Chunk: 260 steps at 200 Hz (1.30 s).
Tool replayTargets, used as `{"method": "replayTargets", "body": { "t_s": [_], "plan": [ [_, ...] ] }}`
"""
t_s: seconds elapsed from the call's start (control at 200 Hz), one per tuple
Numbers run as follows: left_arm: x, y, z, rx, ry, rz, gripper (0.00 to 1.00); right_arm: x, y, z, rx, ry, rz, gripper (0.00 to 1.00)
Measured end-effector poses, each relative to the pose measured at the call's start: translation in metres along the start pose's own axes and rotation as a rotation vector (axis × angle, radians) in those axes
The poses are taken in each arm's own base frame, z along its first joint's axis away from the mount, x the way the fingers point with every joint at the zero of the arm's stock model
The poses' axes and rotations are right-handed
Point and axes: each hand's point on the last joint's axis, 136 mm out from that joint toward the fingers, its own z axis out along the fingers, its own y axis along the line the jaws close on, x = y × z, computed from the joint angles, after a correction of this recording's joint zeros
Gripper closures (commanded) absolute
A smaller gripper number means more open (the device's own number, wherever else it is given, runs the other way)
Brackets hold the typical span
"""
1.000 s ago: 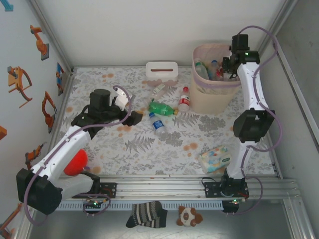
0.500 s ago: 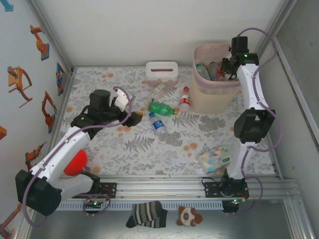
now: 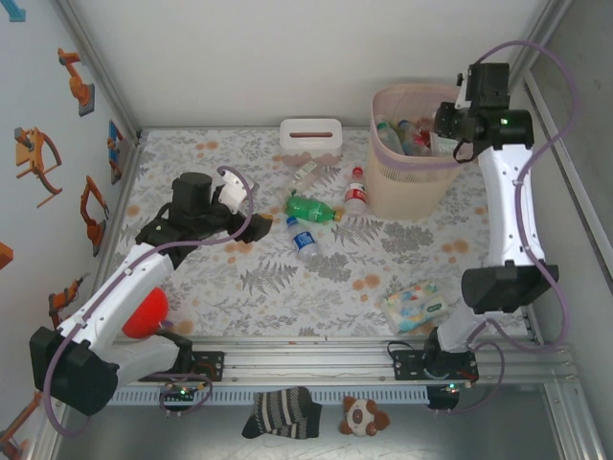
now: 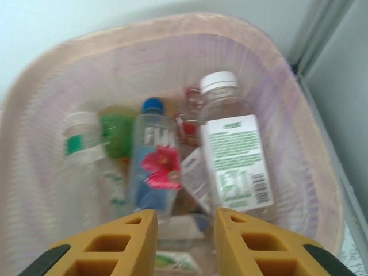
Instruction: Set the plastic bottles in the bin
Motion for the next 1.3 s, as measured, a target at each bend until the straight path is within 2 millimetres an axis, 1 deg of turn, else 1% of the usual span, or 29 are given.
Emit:
{"method": "replayTargets", "body": {
  "t_s": [0.105, 0.2, 0.486, 0.616, 0.696, 0.896, 1.021, 1.087, 1.157, 1.302],
  "plan": [
    [0.001, 0.003, 0.0, -0.018, 0.003, 0.0, 0.12, 0.012, 0.029, -0.017, -0.063, 0.0, -0.023, 0.68],
    [0.001, 0.006, 0.0, -0.032, 0.006, 0.0, 0.12, 0.028, 0.053, -0.023, -0.111, 0.021, -0.044, 0.68],
    [0.001, 0.011, 0.0, -0.066, 0.008, 0.0, 0.11, 0.069, 0.119, -0.032, -0.243, 0.067, -0.121, 0.68],
    [0.001, 0.014, -0.002, -0.085, 0.008, 0.0, 0.11, 0.092, 0.149, -0.031, -0.294, 0.094, -0.177, 0.68],
    [0.0, 0.016, -0.004, -0.098, 0.003, 0.001, 0.11, 0.106, 0.164, -0.029, -0.311, 0.11, -0.211, 0.68],
    [-0.01, 0.019, -0.009, -0.123, -0.034, 0.008, 0.11, 0.141, 0.203, -0.017, -0.35, 0.16, -0.288, 0.68],
    [-0.01, 0.021, -0.009, -0.13, -0.035, 0.004, 0.11, 0.168, 0.222, -0.003, -0.354, 0.209, -0.34, 0.68],
    [-0.01, 0.021, -0.009, -0.132, -0.035, 0.003, 0.11, 0.183, 0.226, 0.007, -0.344, 0.241, -0.357, 0.68],
    [-0.01, 0.021, -0.009, -0.133, -0.034, 0.003, 0.11, 0.195, 0.224, 0.02, -0.318, 0.269, -0.367, 0.68],
    [-0.01, 0.022, -0.009, -0.138, -0.034, 0.003, 0.11, 0.213, 0.221, 0.045, -0.263, 0.306, -0.385, 0.68]
  ]
}}
